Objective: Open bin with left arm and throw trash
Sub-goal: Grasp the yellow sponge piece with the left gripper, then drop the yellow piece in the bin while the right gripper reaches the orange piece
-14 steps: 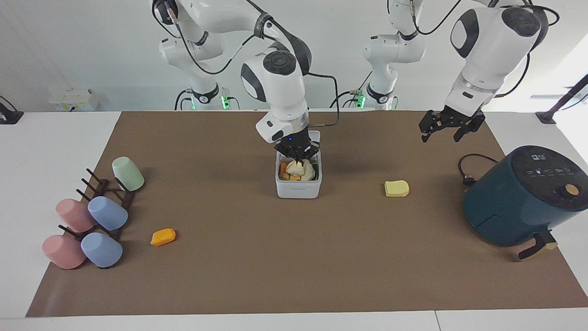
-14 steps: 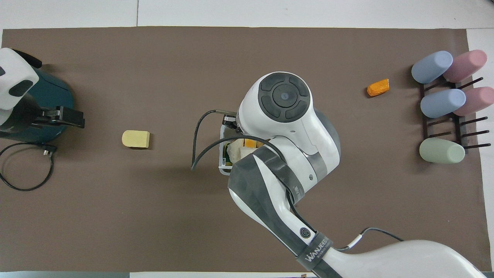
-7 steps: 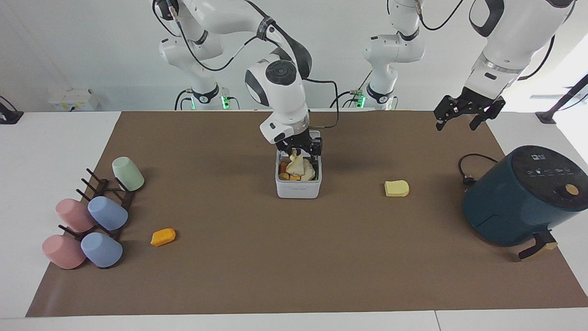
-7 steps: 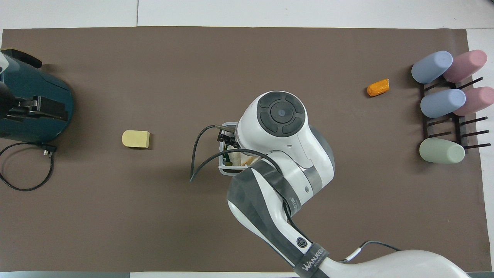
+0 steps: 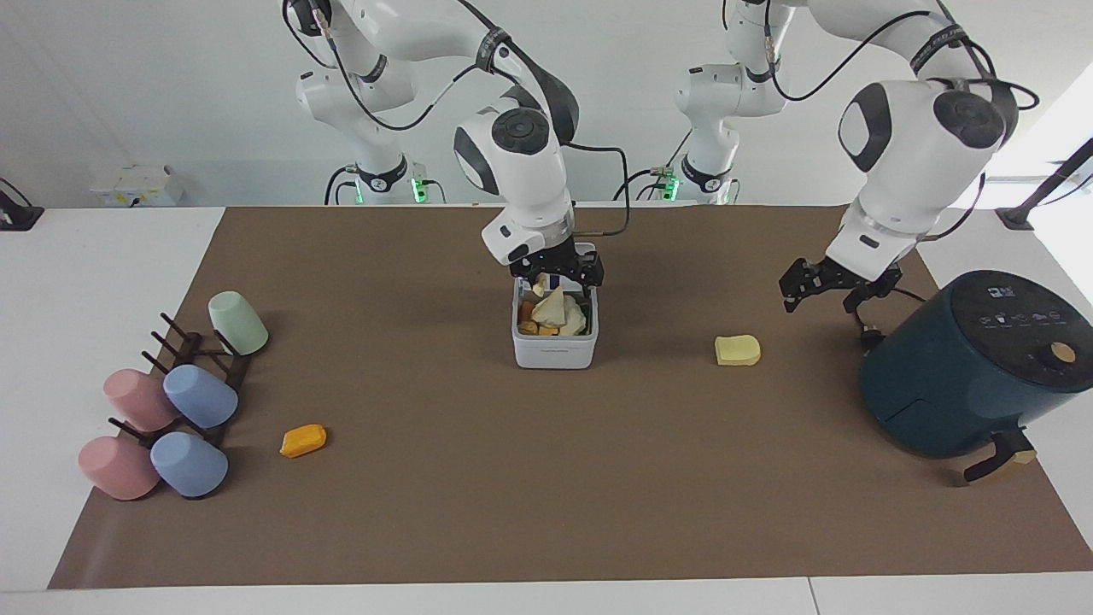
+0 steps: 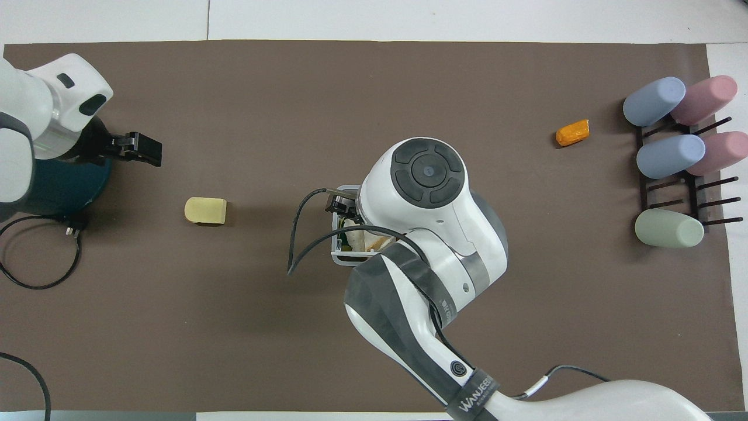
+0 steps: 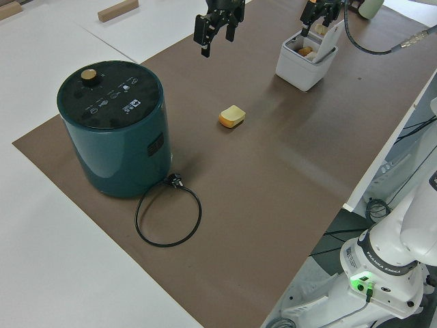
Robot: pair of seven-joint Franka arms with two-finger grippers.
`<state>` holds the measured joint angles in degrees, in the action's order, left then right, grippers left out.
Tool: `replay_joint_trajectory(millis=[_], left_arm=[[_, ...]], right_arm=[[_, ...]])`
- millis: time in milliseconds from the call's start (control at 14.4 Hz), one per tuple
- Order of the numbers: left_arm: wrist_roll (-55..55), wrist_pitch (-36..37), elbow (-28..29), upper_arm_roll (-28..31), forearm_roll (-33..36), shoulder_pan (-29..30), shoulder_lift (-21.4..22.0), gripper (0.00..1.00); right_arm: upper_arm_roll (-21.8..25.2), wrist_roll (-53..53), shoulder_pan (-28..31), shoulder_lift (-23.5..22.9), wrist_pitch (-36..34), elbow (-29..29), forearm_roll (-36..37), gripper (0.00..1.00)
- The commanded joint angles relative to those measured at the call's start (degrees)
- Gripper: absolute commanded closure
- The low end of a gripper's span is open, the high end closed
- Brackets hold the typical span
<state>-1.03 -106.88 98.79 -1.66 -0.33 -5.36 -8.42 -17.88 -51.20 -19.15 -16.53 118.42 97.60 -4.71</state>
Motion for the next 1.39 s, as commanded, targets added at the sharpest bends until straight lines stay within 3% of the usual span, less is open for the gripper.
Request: replay_joint_trajectory(millis=[0,277,554,762,832,901,970,1040,1317], left_arm=[[-0.5,-6.5,7.6,0.4,0.0,-1.4,1.3,0.00],[-0.9,-16.8,16.2,0.3,0.0,-1.8,0.8,0.00],[-0.9,-24.6,22.3,0.3,0.0,-3.0,-1.2,0.00],[-0.9,-28.8,26.3,0.3,0.0,-3.6,-1.2,0.00],[-1.0,-29.4,26.5,0.3,0.0,-3.9,-1.4,0.06],[-1.1,-29.8,26.6,0.3,0.0,-4.0,-1.5,0.32],[-1.5,-29.7,26.7,0.3,0.0,-4.0,-1.5,0.75],[-1.6,-29.3,26.8,0.3,0.0,-4.1,-1.4,1.00],[-2.0,-27.2,26.7,0.3,0.0,-4.2,-0.6,1.00]], right_arm=[[-0.3,-0.3,0.1,1.3,1.5,1.6,0.1,0.00],[-0.3,-0.2,-1.2,1.2,1.5,1.2,5.9,0.00],[-0.4,-0.2,-1.3,1.2,2.0,1.2,6.3,0.00],[-0.4,-0.1,-1.3,1.1,2.5,1.1,6.5,0.18],[-0.4,-0.1,-1.3,1.1,2.9,1.2,6.5,0.18],[-0.4,-0.1,-1.3,1.1,3.0,1.2,6.5,0.18],[-0.4,-0.1,-1.3,1.1,3.1,1.2,6.5,0.17],[-0.4,-0.1,-1.3,1.1,3.0,1.2,6.5,0.17],[-0.1,10.4,0.2,0.9,1.9,0.8,14.4,0.07]])
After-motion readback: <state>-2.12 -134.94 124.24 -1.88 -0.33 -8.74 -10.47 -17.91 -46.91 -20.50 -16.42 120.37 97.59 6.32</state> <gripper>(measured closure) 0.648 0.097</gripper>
